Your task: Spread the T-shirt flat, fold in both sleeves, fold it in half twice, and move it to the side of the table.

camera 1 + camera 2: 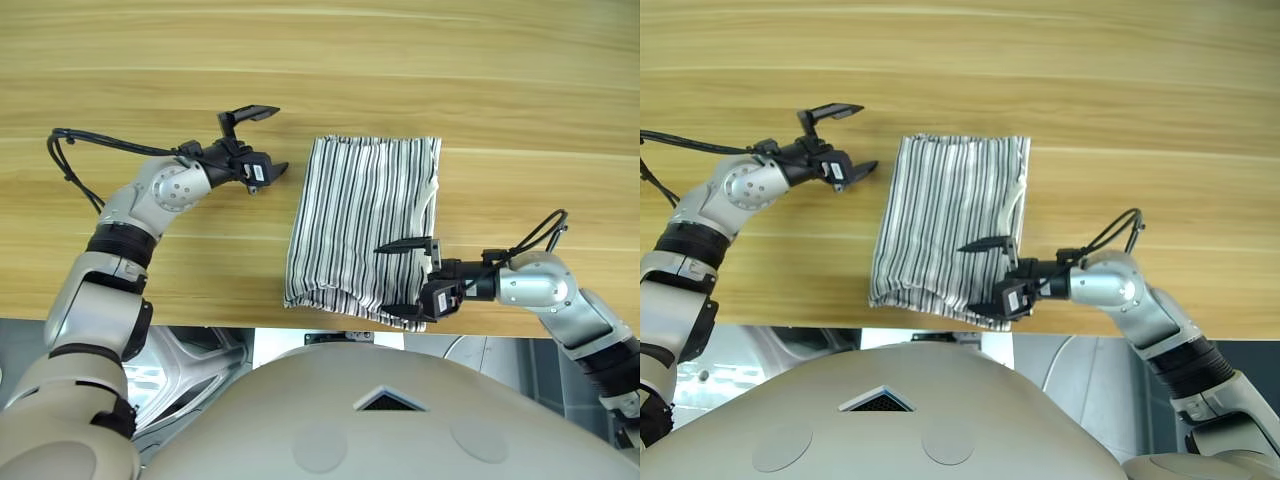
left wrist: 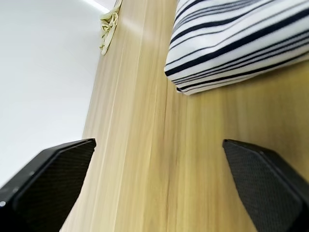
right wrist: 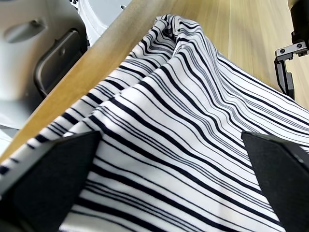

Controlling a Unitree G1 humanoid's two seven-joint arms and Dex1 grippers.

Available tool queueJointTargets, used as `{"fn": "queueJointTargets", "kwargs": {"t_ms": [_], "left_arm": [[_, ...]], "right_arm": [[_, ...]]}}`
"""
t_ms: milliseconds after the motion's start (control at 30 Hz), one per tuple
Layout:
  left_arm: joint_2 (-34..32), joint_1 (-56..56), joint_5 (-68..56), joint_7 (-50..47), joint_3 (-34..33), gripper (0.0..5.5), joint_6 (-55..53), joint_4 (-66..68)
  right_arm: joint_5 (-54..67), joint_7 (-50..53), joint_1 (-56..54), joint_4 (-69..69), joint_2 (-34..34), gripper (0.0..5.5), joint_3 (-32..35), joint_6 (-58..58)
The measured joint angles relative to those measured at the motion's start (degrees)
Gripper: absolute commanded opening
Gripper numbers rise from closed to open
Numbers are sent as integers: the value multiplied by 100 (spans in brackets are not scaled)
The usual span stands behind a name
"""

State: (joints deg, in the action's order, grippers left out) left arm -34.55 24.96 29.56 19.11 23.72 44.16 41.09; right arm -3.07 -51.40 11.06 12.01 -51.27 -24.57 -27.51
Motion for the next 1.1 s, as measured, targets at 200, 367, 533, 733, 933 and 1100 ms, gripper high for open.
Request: {"fn": "queueJointTargets", "kwargs": {"t_ms": [200, 367, 533, 733, 933, 1100], "left_arm": [[-20, -8, 0, -5, 1, 491, 10, 2], [-25, -13, 0, -11, 2, 491, 13, 0], [-69, -31, 0, -11, 2, 491, 13, -30], [-101, -38, -9, -5, 0, 491, 25, -41], [-333, -305, -728, 425, -261, 491, 222, -134], [-633, -570, -2349, 1689, -604, 538, 272, -712]], "right_arm": [[104, -12, 195, -18, -226, 540, 211, -69], [140, -15, 357, -15, -392, 540, 387, -153], [152, -99, 445, 16, -578, 540, 633, -162], [124, -45, 513, 123, -622, 540, 1088, -169], [728, 13, 731, 594, -607, 540, 1617, -313], [1473, -31, 791, 927, -552, 540, 1815, -398]]}}
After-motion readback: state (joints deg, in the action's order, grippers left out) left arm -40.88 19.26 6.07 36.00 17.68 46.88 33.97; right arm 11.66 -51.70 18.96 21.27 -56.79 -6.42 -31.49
